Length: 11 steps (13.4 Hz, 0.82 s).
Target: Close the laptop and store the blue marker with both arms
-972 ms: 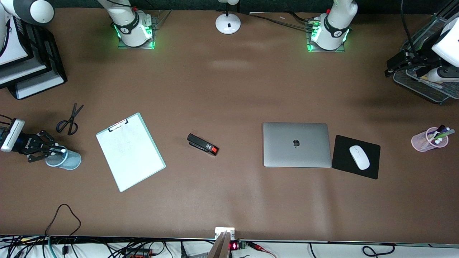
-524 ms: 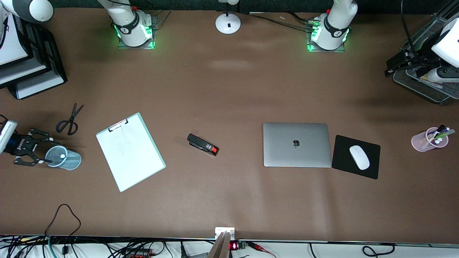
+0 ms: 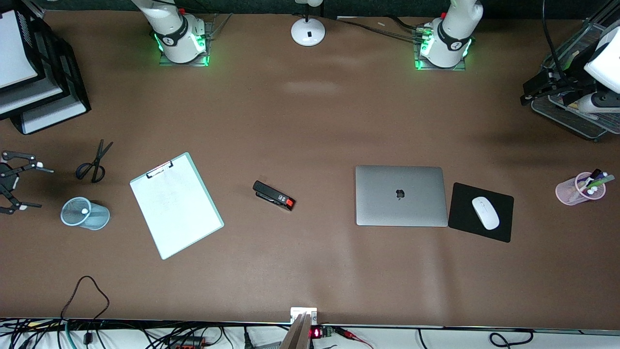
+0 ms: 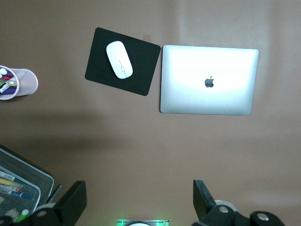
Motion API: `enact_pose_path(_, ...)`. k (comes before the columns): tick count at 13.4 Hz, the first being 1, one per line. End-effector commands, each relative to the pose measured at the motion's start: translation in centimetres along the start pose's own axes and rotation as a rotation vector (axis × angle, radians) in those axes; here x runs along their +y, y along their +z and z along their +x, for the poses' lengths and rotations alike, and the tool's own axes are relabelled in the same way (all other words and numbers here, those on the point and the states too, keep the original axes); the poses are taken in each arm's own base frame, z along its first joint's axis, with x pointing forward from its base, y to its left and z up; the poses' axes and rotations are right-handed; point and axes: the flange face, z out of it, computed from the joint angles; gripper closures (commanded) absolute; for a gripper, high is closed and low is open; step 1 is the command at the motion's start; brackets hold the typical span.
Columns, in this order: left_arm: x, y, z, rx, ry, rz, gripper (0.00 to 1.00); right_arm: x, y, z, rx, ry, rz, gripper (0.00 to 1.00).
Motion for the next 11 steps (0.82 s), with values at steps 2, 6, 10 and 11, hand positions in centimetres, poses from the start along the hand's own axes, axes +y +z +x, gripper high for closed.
enact_pose_path(2, -0.1, -0.3, 0.0, 0.004, 0.016, -0.001, 0.00, -2.0, -1.6, 6.9, -0.113, 0.124, 0.000, 0.00)
enact_pose_path(6, -0.1, -0.3, 0.2, 0.014, 0.016, -0.002, 0.00, -2.6, -0.9, 14.3, -0.244, 0.315, -0.047, 0.00)
enact_pose_path(10, -0.1, -0.2, 0.4, 0.022, 0.016, -0.003, 0.00, -3.0, 2.9, 20.5, -0.375, 0.470, -0.090, 0.00)
enact_pose_path(11, -0.2, -0.2, 0.4, 0.022, 0.013, -0.003, 0.00, -3.2, 3.9, 21.6, -0.407, 0.515, -0.105, 0.00)
